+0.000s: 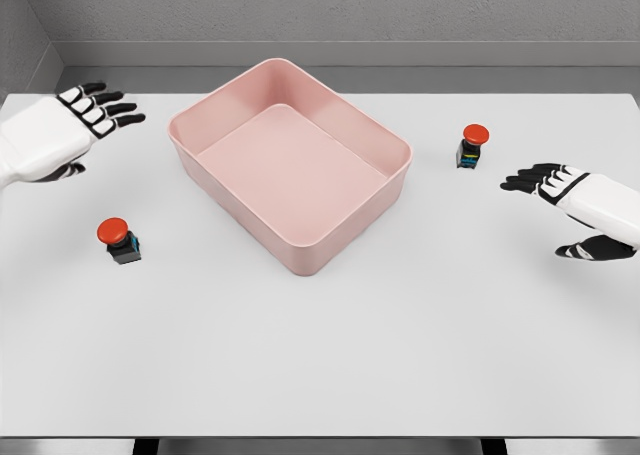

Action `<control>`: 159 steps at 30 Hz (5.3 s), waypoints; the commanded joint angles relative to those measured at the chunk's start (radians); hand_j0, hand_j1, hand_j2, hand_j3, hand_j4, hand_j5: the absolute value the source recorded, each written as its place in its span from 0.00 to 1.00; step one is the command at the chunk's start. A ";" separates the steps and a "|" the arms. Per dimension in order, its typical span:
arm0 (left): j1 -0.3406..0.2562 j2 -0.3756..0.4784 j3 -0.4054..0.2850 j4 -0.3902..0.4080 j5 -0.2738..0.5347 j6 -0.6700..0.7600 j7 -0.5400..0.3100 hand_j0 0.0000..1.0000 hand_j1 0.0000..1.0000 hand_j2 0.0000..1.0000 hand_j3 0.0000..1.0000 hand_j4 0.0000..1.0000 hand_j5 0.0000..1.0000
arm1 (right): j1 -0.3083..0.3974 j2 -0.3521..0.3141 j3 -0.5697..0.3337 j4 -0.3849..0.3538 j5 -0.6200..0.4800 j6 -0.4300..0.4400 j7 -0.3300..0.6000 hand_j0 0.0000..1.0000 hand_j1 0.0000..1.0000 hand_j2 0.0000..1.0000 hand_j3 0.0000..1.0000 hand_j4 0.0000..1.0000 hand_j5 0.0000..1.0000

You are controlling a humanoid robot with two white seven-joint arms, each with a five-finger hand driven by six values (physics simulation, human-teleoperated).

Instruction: Put the industrial switch in the basket with both arms

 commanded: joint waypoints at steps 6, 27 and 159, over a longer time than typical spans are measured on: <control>-0.002 0.030 -0.015 -0.007 0.007 -0.001 -0.020 1.00 1.00 1.00 1.00 1.00 1.00 | -0.002 -0.004 -0.032 0.009 -0.073 0.001 -0.013 1.00 1.00 1.00 1.00 1.00 1.00; 0.043 0.136 -0.135 -0.154 0.011 -0.001 -0.235 1.00 1.00 1.00 1.00 1.00 1.00 | -0.733 0.327 0.456 0.353 0.117 0.437 0.375 1.00 1.00 1.00 1.00 1.00 1.00; 0.012 0.152 -0.009 -0.160 0.324 -0.001 -0.313 1.00 1.00 1.00 1.00 1.00 1.00 | -0.937 0.436 0.591 0.538 0.152 0.503 0.416 0.50 0.50 0.50 0.50 0.50 0.50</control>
